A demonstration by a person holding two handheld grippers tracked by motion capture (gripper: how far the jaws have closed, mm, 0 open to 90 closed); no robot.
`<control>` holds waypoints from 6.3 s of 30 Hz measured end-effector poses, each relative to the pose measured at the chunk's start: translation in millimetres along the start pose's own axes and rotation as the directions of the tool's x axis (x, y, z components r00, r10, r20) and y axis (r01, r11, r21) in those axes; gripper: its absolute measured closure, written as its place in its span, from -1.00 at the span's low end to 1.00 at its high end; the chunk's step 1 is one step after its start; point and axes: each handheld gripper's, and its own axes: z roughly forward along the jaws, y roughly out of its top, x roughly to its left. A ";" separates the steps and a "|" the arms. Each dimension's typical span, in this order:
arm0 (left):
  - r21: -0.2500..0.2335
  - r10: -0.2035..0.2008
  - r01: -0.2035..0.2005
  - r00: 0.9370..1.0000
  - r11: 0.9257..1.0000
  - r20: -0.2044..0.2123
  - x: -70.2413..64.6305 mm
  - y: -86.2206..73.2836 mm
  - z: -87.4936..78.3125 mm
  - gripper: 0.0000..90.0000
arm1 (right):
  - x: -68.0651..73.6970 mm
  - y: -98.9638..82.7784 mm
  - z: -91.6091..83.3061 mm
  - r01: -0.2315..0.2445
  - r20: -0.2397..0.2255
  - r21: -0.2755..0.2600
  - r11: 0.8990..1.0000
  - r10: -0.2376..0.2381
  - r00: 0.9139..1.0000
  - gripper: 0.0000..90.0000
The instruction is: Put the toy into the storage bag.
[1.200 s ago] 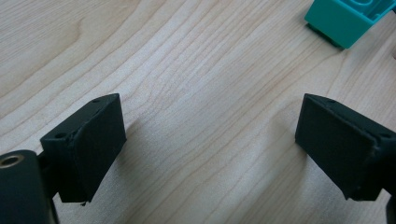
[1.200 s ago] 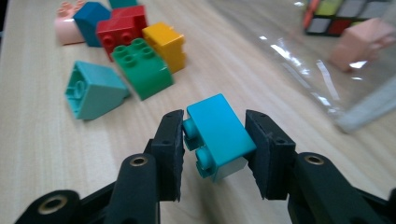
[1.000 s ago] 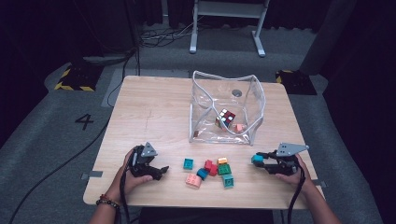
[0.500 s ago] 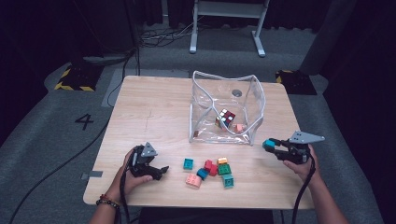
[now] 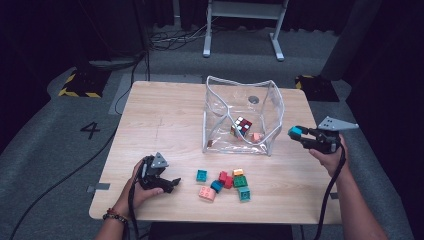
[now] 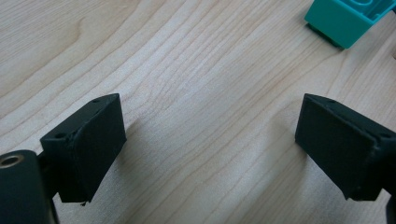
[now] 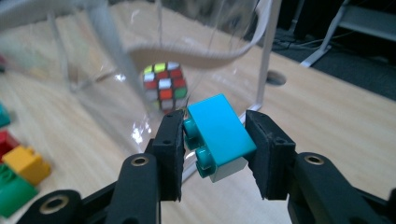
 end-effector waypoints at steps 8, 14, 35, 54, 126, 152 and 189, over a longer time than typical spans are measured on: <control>0.000 0.000 0.000 1.000 1.000 0.000 0.0 0.0 0.0 -0.81 | -20.2 33.3 -5.5 -0.025 0.035 -0.052 0.998 0.027 0.999 0.32; 0.002 -0.002 0.002 1.000 1.000 0.000 -0.1 -0.1 -0.1 -0.81 | -27.8 55.4 -8.0 -0.011 0.061 -0.051 0.999 0.014 0.998 0.32; 0.001 0.000 0.000 1.000 1.000 0.002 0.1 0.0 -0.1 -0.81 | -15.1 126.4 15.9 0.076 0.047 -0.056 0.996 -0.073 0.996 0.32; 0.000 0.000 0.000 1.000 1.000 0.000 0.0 0.0 0.0 -0.81 | 19.3 160.5 70.9 0.176 -0.044 0.025 0.984 -0.175 0.984 0.32; 0.003 -0.002 0.002 1.000 1.000 -0.001 -0.2 -0.1 -0.1 -0.81 | 19.9 132.7 101.0 0.456 -0.261 0.510 0.730 -0.374 0.890 0.05; 0.003 -0.002 0.002 1.000 1.000 -0.001 -0.3 -0.1 -0.2 -0.81 | 30.4 83.6 -24.5 0.215 -0.087 0.021 0.976 -0.212 0.973 -0.13; 0.002 0.000 0.000 1.000 1.000 -0.001 -0.2 0.0 -0.2 -0.81 | 163.0 -54.0 46.2 0.296 -0.516 0.067 0.953 -0.221 0.827 -0.04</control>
